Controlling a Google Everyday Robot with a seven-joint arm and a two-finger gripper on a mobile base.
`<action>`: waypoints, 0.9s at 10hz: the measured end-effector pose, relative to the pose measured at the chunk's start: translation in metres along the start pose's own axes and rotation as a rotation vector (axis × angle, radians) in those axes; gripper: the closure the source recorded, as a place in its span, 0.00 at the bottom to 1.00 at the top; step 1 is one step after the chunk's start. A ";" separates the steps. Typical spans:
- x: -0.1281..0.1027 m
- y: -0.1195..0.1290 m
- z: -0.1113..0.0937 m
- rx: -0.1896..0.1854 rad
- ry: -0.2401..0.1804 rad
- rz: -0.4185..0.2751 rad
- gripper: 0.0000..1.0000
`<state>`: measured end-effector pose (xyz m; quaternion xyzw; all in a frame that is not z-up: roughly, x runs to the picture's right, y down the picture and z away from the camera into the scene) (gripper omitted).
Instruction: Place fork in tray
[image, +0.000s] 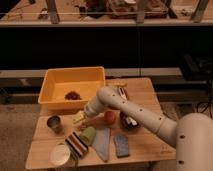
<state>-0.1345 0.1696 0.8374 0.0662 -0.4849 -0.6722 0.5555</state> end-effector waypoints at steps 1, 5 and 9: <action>-0.001 0.003 -0.001 -0.008 0.005 0.005 0.42; -0.004 0.012 0.003 -0.014 0.014 0.025 0.42; -0.005 0.017 -0.001 -0.013 0.028 0.048 0.42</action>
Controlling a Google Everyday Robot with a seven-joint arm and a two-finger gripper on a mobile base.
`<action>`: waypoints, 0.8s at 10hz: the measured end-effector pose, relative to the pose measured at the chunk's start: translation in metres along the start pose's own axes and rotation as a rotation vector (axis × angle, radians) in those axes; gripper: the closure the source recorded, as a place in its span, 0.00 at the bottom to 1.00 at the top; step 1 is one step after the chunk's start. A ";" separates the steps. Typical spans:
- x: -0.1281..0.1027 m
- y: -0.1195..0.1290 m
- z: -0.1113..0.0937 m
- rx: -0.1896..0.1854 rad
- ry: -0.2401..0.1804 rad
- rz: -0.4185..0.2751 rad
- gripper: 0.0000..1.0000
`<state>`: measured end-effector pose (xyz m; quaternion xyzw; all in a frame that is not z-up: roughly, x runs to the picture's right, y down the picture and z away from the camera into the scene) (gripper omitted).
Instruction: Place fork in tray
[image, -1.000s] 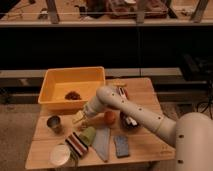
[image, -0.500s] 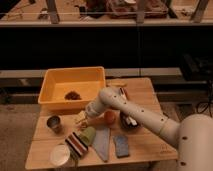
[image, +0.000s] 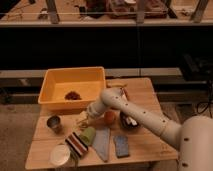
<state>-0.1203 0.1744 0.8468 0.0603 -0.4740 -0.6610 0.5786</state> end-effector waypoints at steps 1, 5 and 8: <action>0.001 0.001 -0.001 0.001 0.002 0.008 0.42; 0.000 0.008 0.001 0.023 -0.015 0.033 0.42; -0.001 0.006 0.007 0.037 -0.047 0.031 0.42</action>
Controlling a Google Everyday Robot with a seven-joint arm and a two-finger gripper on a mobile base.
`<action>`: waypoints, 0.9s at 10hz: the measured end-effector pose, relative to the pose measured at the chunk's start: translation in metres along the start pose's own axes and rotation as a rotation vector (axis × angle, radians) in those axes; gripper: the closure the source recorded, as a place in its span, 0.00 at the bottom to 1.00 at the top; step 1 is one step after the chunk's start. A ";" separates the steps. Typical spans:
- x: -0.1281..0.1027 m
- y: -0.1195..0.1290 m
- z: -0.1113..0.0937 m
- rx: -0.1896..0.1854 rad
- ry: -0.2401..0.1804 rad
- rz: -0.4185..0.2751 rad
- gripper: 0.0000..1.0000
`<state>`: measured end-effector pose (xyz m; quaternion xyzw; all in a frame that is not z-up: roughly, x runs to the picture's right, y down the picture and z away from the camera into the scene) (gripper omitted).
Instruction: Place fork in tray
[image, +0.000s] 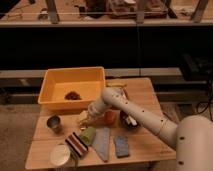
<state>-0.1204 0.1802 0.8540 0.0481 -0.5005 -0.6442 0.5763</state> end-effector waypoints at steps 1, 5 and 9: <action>0.000 0.001 0.000 0.000 0.001 0.001 0.42; -0.002 -0.004 0.008 0.012 -0.051 -0.003 0.42; -0.002 -0.003 0.009 0.007 -0.059 -0.005 0.48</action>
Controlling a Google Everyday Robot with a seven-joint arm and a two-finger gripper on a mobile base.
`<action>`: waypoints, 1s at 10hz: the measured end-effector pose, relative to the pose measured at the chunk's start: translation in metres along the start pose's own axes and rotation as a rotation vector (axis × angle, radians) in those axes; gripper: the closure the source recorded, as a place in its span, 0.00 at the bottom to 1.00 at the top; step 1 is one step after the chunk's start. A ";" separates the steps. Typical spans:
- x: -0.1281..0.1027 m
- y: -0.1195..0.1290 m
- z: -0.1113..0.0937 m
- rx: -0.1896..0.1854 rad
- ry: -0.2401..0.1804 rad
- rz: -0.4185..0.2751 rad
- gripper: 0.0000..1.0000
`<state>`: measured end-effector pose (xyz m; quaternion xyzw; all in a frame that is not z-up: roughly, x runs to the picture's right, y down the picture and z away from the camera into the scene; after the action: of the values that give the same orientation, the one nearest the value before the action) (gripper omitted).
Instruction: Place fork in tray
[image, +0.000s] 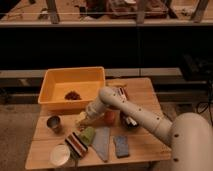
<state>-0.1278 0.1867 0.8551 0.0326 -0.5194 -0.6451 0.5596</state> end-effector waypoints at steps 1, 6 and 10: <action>0.000 0.001 -0.001 -0.003 0.002 0.000 0.57; -0.006 -0.010 0.017 -0.034 -0.092 -0.003 1.00; -0.009 -0.011 0.014 -0.059 -0.092 -0.001 1.00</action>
<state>-0.1404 0.2004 0.8490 -0.0132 -0.5253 -0.6611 0.5356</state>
